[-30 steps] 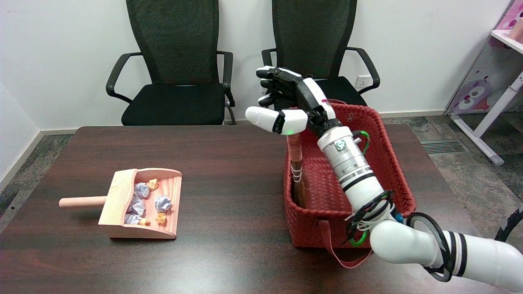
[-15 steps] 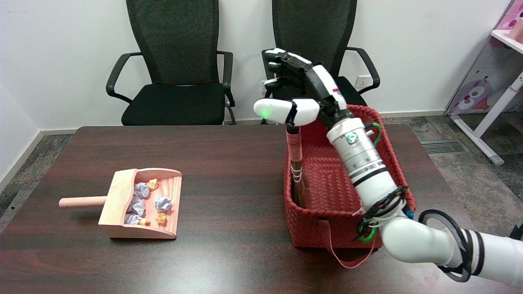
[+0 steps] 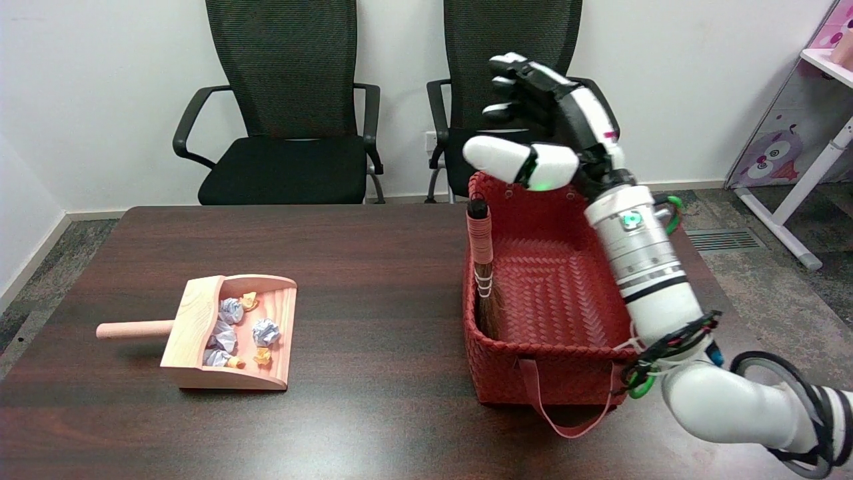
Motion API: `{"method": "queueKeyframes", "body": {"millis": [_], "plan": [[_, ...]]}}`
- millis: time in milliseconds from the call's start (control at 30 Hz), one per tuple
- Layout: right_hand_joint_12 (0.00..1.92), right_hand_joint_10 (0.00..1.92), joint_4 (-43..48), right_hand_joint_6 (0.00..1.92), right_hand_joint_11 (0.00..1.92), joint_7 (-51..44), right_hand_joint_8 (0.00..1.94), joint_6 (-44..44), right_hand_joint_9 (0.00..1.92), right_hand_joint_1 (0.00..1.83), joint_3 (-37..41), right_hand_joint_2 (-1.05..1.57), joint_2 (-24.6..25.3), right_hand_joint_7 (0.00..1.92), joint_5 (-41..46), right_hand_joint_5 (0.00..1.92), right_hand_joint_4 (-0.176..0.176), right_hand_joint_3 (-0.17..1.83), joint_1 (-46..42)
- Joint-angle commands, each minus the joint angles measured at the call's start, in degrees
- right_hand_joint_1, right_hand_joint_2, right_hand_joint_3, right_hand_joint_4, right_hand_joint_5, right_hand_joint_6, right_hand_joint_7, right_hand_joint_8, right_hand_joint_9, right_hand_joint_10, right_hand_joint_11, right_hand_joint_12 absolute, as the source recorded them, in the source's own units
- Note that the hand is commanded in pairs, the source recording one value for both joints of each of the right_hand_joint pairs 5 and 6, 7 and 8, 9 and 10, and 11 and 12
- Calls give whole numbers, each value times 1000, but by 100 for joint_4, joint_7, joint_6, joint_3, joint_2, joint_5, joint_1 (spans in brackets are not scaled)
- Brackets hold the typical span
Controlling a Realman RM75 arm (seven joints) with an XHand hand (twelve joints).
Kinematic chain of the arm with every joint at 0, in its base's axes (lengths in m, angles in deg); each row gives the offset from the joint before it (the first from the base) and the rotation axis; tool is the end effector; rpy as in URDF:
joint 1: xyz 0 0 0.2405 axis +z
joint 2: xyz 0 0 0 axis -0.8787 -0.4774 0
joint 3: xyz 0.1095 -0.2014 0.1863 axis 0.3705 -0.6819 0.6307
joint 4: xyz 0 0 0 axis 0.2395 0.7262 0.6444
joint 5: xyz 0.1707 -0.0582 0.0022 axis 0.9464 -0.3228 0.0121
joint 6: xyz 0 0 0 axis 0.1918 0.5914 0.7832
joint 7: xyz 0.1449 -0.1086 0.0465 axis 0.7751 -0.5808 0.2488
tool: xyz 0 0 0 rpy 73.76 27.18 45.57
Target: Place the broom in the basket.
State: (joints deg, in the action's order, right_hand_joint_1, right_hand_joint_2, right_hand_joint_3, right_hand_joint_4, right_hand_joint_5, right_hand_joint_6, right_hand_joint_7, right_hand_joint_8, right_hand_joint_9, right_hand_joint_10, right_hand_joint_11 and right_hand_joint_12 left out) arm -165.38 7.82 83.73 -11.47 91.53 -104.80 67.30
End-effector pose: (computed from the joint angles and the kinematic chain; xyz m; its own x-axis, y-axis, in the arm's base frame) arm -0.1411 -0.3075 0.3447 0.2749 0.1832 0.9439 -0.8399 -0.4321 0.3285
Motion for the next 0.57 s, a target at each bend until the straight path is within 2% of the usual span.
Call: {"method": "queueKeyframes", "body": {"millis": [33,267,567], "plan": [[614,427,-301,253,614,96,253,885,427,878,458,193,-799,253,-374,253,-176,508,-705],[614,443,-99,274,614,93,274,1221,443,881,438,188,-916,274,-857,274,-176,575,-722],[660,463,193,289,660,108,289,1510,463,909,451,202,-917,289,-893,289,-176,694,-750]]}}
